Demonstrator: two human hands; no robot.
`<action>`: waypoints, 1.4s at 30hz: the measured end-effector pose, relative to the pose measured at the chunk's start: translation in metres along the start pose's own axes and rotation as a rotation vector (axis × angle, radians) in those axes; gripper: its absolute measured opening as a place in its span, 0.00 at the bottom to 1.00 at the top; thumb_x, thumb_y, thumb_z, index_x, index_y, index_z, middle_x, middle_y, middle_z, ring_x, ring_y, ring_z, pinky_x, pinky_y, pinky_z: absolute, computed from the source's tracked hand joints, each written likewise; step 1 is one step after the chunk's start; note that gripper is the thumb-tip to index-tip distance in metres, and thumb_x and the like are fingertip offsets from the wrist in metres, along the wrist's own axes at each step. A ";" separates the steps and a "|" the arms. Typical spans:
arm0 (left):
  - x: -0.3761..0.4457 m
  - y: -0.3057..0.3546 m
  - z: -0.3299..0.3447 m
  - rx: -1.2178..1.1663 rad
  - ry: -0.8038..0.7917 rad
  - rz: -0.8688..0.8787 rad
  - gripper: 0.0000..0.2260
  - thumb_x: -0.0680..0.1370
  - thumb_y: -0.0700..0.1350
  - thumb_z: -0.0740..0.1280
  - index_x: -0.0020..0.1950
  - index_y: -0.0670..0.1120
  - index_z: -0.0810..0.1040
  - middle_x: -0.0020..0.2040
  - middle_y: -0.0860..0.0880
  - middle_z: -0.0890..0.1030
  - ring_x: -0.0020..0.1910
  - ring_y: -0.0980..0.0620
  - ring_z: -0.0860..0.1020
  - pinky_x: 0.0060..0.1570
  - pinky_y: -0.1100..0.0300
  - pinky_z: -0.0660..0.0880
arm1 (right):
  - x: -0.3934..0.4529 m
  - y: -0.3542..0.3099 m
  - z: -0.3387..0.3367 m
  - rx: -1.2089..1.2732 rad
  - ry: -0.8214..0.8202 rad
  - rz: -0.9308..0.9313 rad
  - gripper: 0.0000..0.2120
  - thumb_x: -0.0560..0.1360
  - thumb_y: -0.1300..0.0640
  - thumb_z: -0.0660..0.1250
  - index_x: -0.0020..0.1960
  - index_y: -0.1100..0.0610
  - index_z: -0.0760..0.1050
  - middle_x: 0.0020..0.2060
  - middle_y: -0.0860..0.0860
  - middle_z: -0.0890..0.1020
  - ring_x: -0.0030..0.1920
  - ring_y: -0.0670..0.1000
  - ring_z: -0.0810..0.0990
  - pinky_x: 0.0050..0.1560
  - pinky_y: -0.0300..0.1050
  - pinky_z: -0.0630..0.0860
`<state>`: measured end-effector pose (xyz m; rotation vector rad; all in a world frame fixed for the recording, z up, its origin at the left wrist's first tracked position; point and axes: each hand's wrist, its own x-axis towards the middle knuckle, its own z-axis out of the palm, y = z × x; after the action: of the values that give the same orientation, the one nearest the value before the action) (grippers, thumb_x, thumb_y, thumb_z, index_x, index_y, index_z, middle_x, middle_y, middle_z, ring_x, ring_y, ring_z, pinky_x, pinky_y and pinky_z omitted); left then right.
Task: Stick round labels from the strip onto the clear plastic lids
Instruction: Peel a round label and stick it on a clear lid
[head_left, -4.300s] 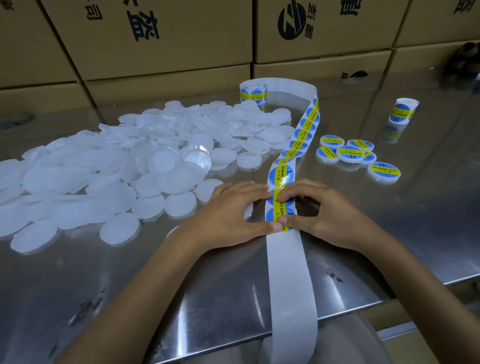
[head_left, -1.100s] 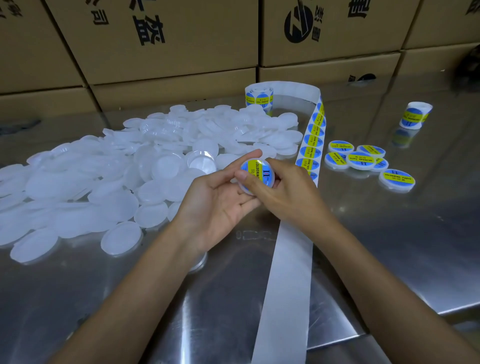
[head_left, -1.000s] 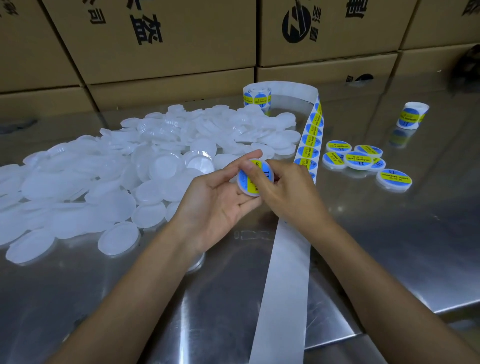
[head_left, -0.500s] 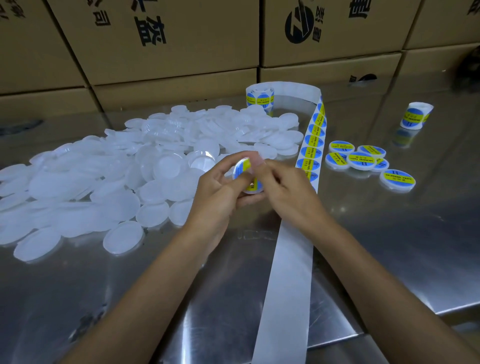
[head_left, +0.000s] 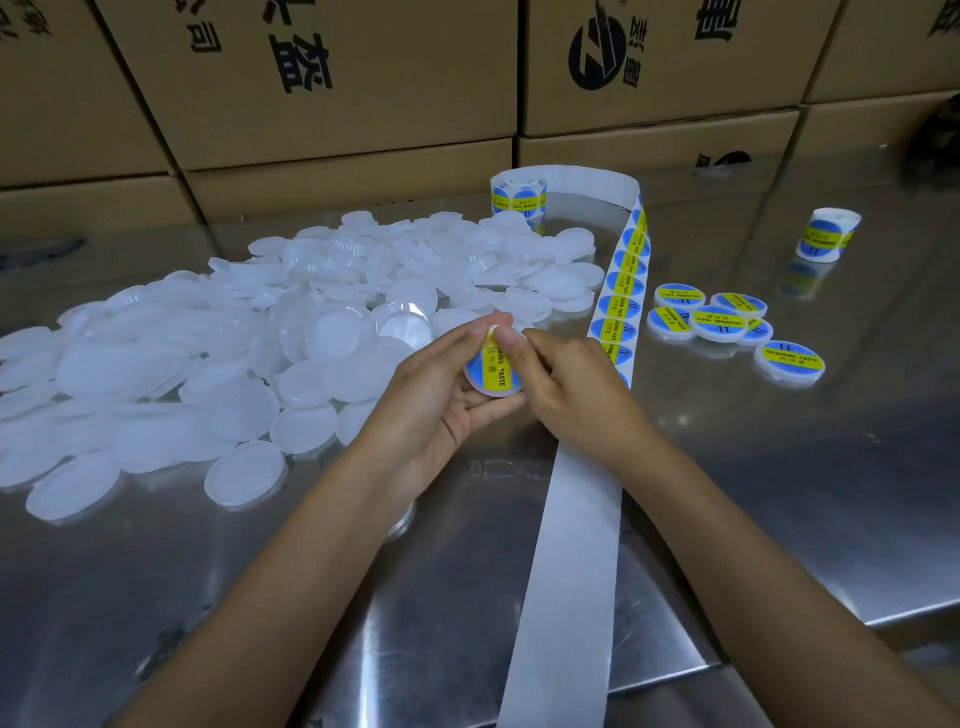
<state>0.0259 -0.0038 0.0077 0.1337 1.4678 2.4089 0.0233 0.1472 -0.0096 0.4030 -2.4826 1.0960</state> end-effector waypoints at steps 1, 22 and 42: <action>0.000 0.001 0.000 0.019 -0.031 0.001 0.11 0.84 0.43 0.61 0.62 0.44 0.81 0.57 0.42 0.85 0.56 0.46 0.84 0.48 0.55 0.82 | 0.001 0.000 -0.001 0.010 0.027 0.019 0.25 0.83 0.45 0.56 0.29 0.53 0.62 0.21 0.48 0.65 0.28 0.50 0.65 0.34 0.47 0.62; -0.003 0.005 0.006 0.102 0.027 0.236 0.11 0.81 0.33 0.65 0.60 0.46 0.72 0.51 0.45 0.86 0.46 0.46 0.84 0.43 0.61 0.80 | 0.000 -0.009 0.005 0.425 0.045 0.148 0.19 0.82 0.51 0.62 0.40 0.65 0.73 0.28 0.53 0.75 0.31 0.48 0.73 0.35 0.44 0.68; -0.002 0.002 -0.002 0.434 0.221 0.288 0.13 0.85 0.51 0.60 0.56 0.50 0.84 0.47 0.47 0.87 0.40 0.47 0.86 0.41 0.50 0.84 | 0.002 -0.007 -0.005 0.584 -0.092 0.331 0.22 0.78 0.44 0.68 0.32 0.57 0.71 0.22 0.48 0.69 0.23 0.45 0.63 0.25 0.35 0.62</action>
<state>0.0270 -0.0069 0.0093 0.1918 2.1965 2.3325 0.0258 0.1460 -0.0010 0.2028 -2.3166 1.9865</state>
